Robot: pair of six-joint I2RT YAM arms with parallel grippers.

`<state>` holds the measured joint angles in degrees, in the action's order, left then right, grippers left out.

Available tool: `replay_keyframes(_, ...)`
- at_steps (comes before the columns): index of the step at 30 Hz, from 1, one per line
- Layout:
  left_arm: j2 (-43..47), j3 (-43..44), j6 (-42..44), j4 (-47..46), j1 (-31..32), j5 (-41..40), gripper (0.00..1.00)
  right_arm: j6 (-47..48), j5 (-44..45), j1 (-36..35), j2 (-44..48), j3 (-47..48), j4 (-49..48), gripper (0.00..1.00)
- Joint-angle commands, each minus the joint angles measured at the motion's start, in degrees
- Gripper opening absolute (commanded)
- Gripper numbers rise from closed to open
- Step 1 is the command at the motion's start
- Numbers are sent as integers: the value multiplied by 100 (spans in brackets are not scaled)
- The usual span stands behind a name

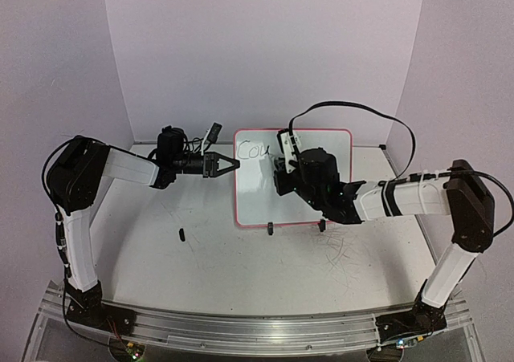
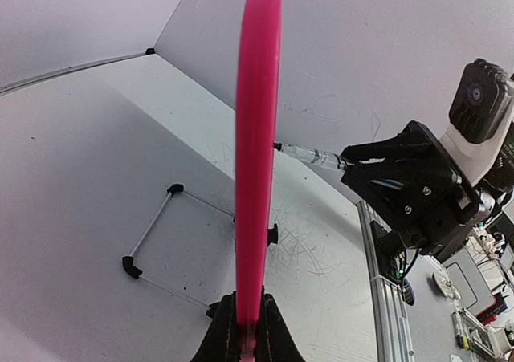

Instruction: Write a sentence on the whiteboard

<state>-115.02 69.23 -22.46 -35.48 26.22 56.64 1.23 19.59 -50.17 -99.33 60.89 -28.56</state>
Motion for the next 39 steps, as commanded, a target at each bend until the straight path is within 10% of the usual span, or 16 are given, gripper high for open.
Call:
replay_keyframes(1,279,23,57,-68,85,260,0,-80,157,30,219,-94,192,0)
replay_keyframes(20,299,19,55,-63,85,236,0,603,-1210,196,1072,-66,28,0)
replay_keyframes(39,311,25,34,-51,88,228,0,303,-168,221,917,-177,28,0)
